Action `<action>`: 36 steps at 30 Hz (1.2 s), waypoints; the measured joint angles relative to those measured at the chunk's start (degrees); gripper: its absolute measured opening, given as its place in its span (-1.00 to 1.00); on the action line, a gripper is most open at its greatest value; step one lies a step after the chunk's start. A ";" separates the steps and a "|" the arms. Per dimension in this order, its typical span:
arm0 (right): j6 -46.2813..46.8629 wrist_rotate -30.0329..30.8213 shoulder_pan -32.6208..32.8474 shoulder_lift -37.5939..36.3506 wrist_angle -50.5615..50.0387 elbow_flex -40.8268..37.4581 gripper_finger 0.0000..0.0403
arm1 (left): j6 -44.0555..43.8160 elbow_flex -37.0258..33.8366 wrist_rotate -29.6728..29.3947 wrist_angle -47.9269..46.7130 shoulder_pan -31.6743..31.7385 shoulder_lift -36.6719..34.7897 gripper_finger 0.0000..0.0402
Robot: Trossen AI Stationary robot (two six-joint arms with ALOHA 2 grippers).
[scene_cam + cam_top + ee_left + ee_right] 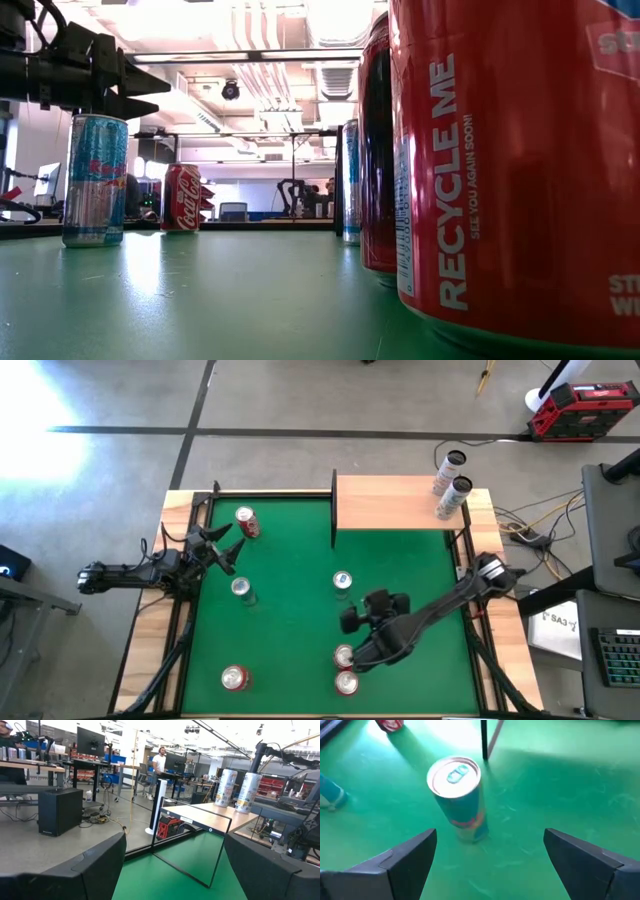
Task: Place canned beverage on shelf
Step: Put the right blue soda can on the shelf
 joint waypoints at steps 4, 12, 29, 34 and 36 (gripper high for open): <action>-3.46 0.29 -0.48 -0.04 4.17 0.98 0.78 | -0.01 0.01 0.02 0.00 0.00 0.02 0.61; -17.93 0.09 -3.30 -0.26 15.75 0.41 0.78 | -0.01 0.02 0.00 0.00 -0.02 0.00 0.61; -22.08 -4.61 -12.71 4.13 20.15 -1.60 0.78 | -0.01 0.00 0.01 0.00 -0.01 0.02 0.61; -22.08 -6.39 -14.04 4.51 20.21 -1.50 0.78 | 0.00 0.01 0.02 0.00 0.00 0.00 0.61; -21.72 -6.41 -14.02 4.49 20.54 -1.48 0.78 | 0.01 0.00 0.00 0.00 -0.01 0.01 0.61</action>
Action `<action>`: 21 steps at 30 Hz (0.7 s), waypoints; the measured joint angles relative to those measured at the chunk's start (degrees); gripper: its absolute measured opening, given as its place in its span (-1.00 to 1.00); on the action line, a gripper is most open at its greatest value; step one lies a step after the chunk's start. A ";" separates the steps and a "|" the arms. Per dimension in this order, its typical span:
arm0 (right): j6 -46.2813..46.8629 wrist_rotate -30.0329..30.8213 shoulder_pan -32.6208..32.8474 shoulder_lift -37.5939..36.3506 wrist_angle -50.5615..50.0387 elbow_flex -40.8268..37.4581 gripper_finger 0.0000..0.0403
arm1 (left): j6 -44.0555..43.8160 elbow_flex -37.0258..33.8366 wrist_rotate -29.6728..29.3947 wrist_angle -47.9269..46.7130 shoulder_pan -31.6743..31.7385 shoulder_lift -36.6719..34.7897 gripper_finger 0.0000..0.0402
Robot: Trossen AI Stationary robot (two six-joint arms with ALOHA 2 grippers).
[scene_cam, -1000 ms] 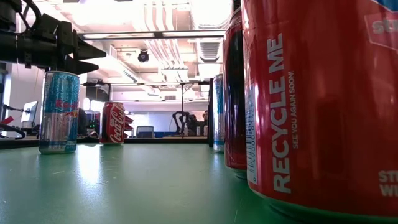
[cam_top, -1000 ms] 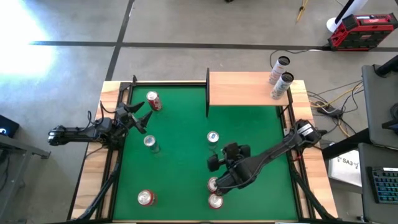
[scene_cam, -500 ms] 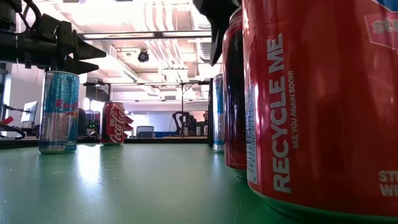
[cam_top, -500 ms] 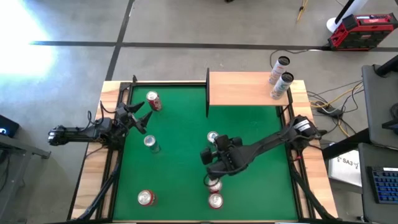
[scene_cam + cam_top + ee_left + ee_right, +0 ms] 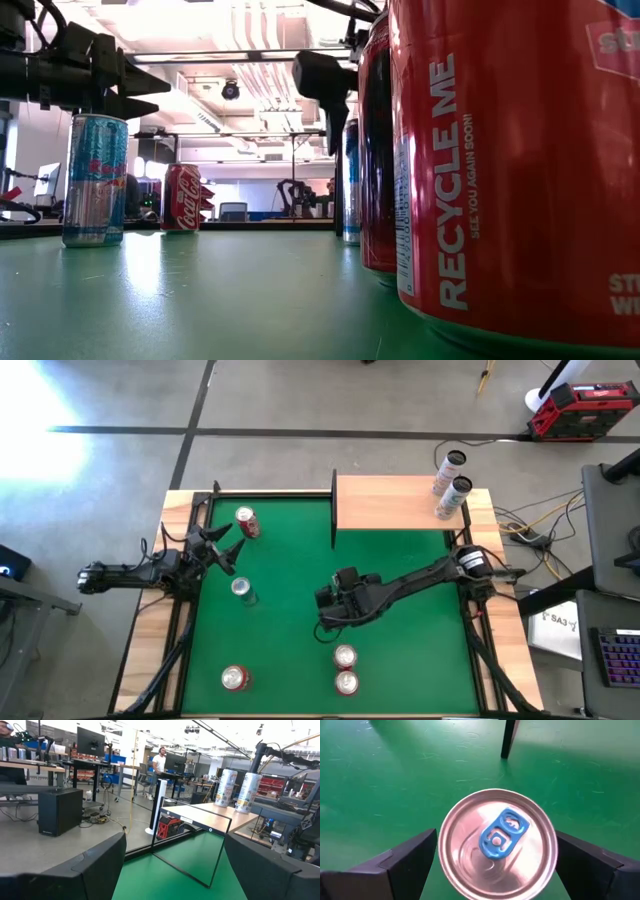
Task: Place canned beverage on shelf
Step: Put the right blue soda can on the shelf
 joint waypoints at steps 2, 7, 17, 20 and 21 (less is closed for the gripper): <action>2.15 0.00 0.05 0.06 0.98 0.00 0.75 | 0.00 0.00 0.02 0.00 0.00 -0.02 0.61; 7.78 0.39 -0.15 1.86 1.64 0.07 0.55 | 0.00 0.00 0.00 0.00 0.02 -0.02 0.61; 12.61 0.34 -0.04 1.51 -2.49 0.04 0.13 | -0.02 0.01 0.00 0.01 0.00 -0.02 0.61; 15.56 -1.31 0.29 1.32 -5.72 1.20 0.13 | -0.02 0.01 0.01 -0.01 0.00 -0.01 0.61; 16.12 -1.79 0.58 1.27 -7.56 2.21 0.13 | -0.01 0.01 0.02 0.03 0.01 -0.02 0.61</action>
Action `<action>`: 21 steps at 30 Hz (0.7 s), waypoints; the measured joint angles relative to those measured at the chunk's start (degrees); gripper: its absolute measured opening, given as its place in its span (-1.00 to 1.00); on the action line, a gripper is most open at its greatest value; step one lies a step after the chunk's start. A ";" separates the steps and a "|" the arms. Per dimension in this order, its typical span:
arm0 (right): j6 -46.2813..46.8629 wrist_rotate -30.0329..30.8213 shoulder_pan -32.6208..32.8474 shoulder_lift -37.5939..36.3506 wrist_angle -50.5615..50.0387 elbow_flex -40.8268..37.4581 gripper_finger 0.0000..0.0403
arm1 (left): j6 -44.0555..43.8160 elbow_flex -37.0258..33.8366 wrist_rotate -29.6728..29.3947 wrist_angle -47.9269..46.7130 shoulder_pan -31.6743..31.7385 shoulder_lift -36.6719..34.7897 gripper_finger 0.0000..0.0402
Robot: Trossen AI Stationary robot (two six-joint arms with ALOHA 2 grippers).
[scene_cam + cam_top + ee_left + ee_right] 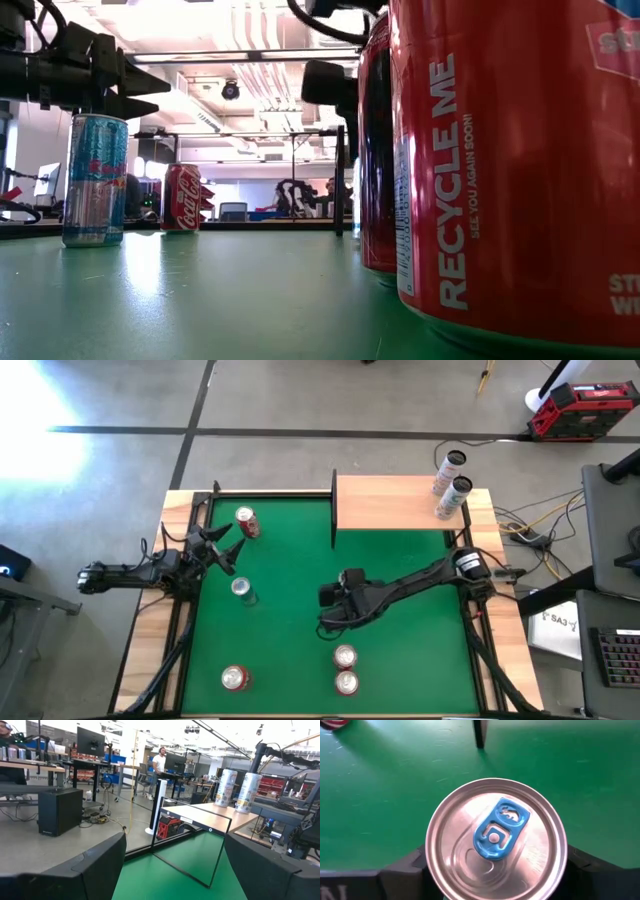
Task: Place canned beverage on shelf
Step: Put the right blue soda can on the shelf
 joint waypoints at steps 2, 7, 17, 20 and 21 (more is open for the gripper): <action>1.09 -0.59 1.04 -0.38 -4.47 2.43 0.13 | 0.01 -0.01 0.00 -0.03 -0.01 0.02 0.61; 6.26 -0.90 4.30 -0.74 -21.37 11.85 0.13 | -0.01 -0.01 0.00 -0.01 -0.01 0.02 0.61; 6.94 0.53 2.79 -13.22 -24.71 11.39 0.22 | 0.00 0.02 0.11 -0.25 -0.01 0.31 0.61; 6.82 0.72 0.29 -18.63 -25.01 7.85 0.22 | -0.01 0.01 0.11 -0.32 -0.01 0.52 0.61; 6.36 0.87 -0.76 -20.49 -24.90 6.92 0.22 | -0.01 0.01 0.09 -0.35 0.01 0.55 0.61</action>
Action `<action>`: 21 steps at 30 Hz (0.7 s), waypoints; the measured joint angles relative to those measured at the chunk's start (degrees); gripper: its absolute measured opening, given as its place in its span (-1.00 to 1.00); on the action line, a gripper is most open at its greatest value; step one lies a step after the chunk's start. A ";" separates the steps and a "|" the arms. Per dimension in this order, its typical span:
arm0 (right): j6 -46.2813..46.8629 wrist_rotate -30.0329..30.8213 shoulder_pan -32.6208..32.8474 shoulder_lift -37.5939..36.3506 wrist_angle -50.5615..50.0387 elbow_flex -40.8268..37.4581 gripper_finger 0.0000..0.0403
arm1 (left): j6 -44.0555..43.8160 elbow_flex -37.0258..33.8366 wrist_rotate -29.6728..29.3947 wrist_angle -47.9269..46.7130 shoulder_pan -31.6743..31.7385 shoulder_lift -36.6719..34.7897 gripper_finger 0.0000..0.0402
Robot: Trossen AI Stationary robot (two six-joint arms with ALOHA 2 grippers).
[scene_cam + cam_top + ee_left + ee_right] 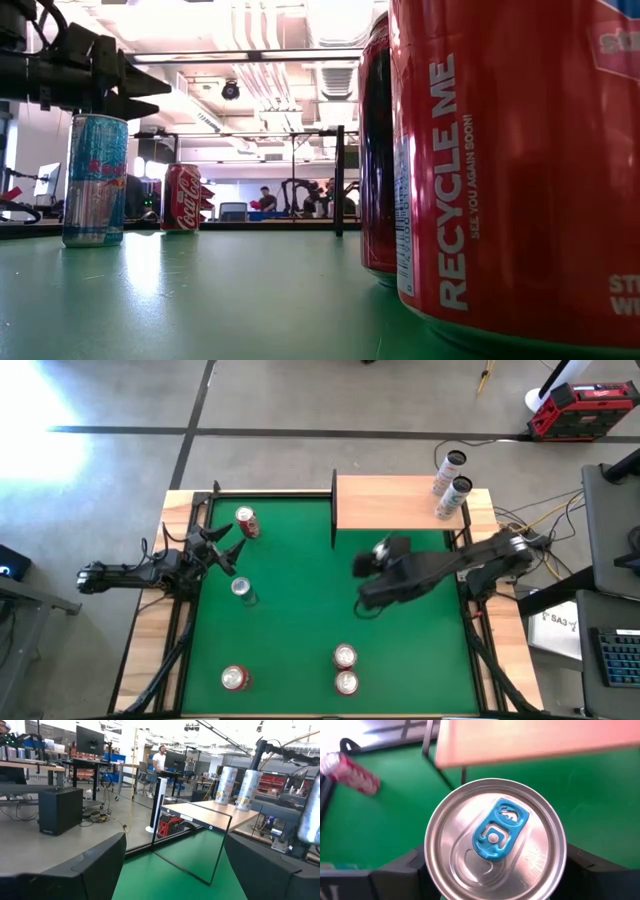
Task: Place canned beverage on shelf
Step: Put the right blue soda can on the shelf
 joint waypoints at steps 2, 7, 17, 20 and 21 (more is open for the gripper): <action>-1.86 0.32 -2.10 -3.53 -0.18 -1.66 0.23 | 0.01 0.00 0.00 -0.06 -0.02 0.00 0.61; -9.78 6.37 -7.95 -9.31 -0.06 -4.92 0.23 | 0.00 0.00 0.00 -0.07 -0.02 0.00 0.61; -19.28 7.39 -21.26 -8.85 0.09 -6.50 0.24 | 0.00 0.00 -0.06 -0.14 -0.01 0.00 0.61; -19.36 7.41 -24.98 -7.74 0.05 -6.69 0.24 | 0.01 0.00 -0.17 -0.14 0.00 0.00 0.61; -19.36 7.41 -26.17 -7.26 0.11 -6.71 0.24 | 0.00 0.00 -0.17 -0.14 -0.01 0.00 0.61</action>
